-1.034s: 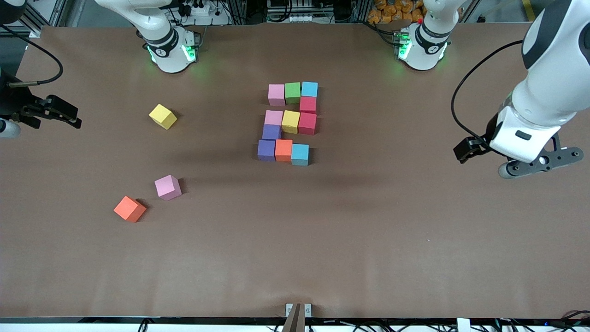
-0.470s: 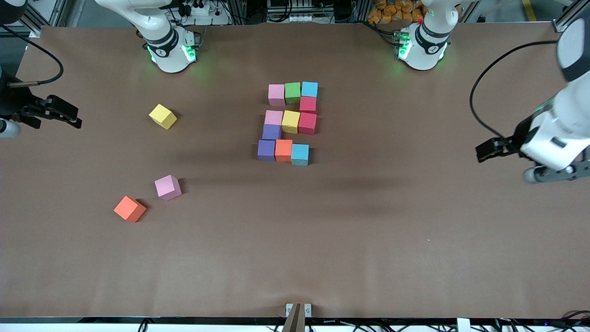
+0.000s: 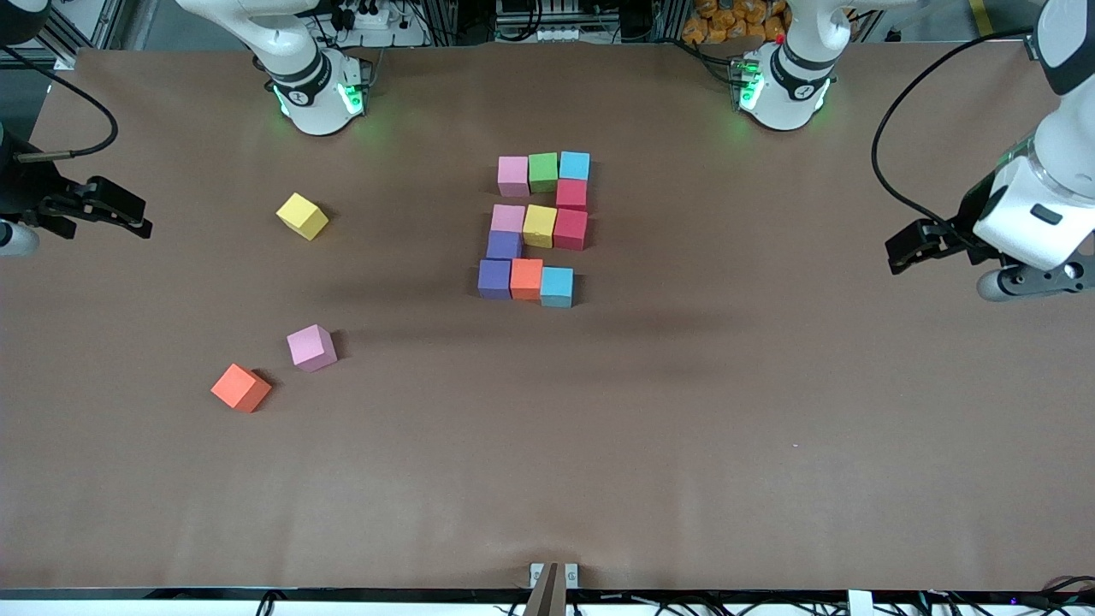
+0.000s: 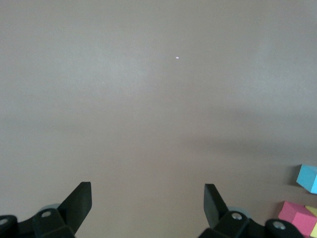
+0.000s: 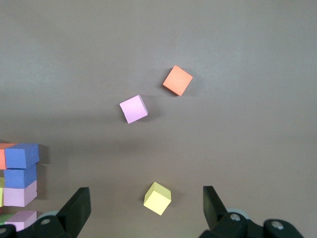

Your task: Form number 2 with 11 blocks

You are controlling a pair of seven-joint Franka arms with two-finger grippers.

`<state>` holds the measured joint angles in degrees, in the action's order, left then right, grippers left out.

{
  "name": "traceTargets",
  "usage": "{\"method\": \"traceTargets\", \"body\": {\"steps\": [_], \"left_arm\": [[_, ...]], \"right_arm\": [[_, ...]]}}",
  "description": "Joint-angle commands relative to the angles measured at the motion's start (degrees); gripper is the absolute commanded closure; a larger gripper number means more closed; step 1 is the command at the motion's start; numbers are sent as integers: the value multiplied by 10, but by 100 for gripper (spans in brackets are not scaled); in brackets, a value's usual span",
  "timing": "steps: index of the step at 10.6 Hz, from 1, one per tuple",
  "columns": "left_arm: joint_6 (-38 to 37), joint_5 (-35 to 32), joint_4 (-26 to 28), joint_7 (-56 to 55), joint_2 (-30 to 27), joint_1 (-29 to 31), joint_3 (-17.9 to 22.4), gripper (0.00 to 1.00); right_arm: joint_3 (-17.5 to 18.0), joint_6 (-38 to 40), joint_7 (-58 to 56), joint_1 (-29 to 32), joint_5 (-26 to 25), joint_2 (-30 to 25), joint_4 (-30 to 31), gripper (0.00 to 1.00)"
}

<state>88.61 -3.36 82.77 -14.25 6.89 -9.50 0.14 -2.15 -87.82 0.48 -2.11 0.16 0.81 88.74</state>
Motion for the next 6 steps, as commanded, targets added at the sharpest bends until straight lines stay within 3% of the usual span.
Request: {"method": "traceTargets", "body": {"steps": [1,6], "left_arm": [[7,14,84,19,-73,-21,24,0],[3,18,106,75,-108,-16,22,0]], "right_arm": [[7,5,3,11,11,7,-13,0],[8,5,4,9,11,9,-13,0]]}}
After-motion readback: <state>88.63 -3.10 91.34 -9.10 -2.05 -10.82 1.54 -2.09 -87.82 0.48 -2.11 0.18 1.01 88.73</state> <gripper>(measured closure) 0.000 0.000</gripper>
